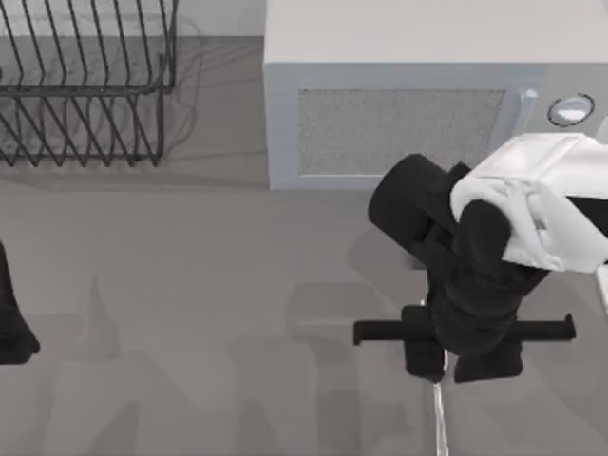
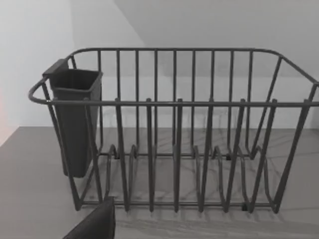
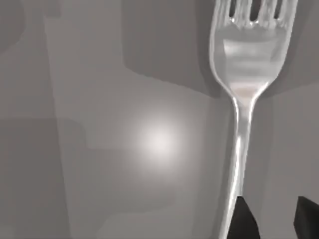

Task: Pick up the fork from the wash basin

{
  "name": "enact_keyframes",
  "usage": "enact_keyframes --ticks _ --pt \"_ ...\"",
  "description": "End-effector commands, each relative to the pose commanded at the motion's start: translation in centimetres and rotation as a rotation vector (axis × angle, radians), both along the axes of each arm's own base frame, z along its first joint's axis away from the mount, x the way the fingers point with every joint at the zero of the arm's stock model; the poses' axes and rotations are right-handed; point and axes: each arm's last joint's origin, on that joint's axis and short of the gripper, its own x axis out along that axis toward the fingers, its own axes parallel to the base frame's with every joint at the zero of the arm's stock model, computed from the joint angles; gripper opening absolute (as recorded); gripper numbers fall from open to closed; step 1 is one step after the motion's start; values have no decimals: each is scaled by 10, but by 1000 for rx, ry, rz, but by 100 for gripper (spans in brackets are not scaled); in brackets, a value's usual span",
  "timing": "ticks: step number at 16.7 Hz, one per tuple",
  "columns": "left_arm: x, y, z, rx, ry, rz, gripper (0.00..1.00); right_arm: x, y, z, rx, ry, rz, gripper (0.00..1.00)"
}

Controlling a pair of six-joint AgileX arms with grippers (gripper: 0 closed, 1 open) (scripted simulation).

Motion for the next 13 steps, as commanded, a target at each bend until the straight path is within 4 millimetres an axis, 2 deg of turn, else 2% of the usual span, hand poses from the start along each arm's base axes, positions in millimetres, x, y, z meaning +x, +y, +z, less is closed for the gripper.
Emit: enact_keyframes --ticks 7,13 --pt "0 0 0 0 0 0 100 0 0 0 0 0 0 98" --pt "0 0 0 0 0 0 100 0 0 0 0 0 0 100"
